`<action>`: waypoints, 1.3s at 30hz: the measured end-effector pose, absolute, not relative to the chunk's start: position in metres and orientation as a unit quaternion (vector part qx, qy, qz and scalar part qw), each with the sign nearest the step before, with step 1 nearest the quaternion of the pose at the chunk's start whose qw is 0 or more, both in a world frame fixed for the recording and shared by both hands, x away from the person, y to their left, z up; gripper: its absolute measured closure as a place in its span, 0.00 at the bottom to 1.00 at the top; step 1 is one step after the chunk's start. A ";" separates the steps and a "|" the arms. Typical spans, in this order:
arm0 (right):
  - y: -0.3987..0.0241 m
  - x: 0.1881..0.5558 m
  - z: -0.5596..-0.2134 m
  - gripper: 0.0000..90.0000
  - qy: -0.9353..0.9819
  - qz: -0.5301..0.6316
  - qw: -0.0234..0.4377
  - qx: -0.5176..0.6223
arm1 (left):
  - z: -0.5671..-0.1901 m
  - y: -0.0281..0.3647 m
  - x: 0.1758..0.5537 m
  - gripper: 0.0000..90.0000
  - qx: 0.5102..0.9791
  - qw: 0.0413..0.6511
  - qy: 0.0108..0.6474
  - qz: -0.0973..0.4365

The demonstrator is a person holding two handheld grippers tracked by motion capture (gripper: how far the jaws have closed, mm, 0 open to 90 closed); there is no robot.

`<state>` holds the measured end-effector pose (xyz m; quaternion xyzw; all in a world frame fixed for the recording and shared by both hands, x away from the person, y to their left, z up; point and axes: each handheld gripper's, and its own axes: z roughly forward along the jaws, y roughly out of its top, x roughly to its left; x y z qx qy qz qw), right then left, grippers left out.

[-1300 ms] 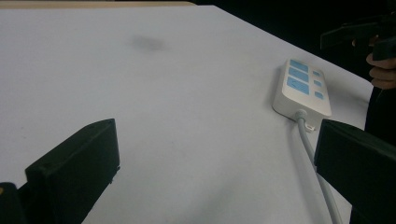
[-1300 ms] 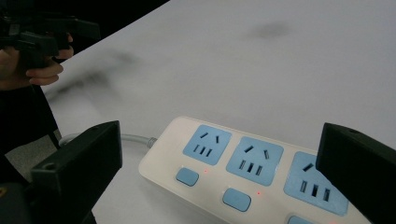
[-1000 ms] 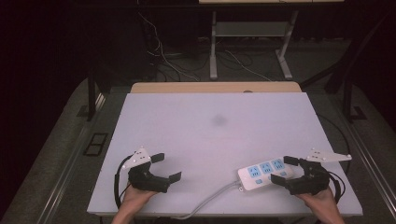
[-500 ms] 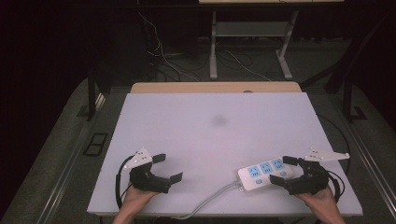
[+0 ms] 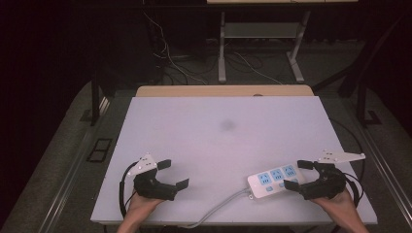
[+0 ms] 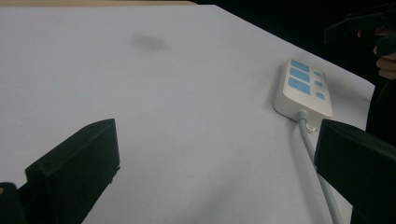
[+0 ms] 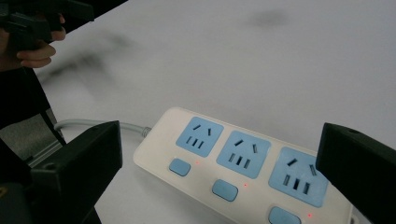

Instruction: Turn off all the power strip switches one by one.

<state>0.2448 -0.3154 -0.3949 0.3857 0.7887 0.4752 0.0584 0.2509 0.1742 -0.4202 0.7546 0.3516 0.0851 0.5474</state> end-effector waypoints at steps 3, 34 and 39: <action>-0.318 0.246 -0.392 0.00 0.793 0.470 0.059 0.384 | -0.420 0.174 0.251 0.00 0.755 0.547 0.351 0.084; -0.326 0.274 -0.382 0.00 0.841 0.388 0.042 0.375 | -0.421 0.173 0.251 0.00 0.756 0.545 0.353 0.084; -0.323 0.277 -0.383 0.00 0.853 0.365 0.038 0.371 | -0.421 0.173 0.252 0.00 0.756 0.545 0.353 0.083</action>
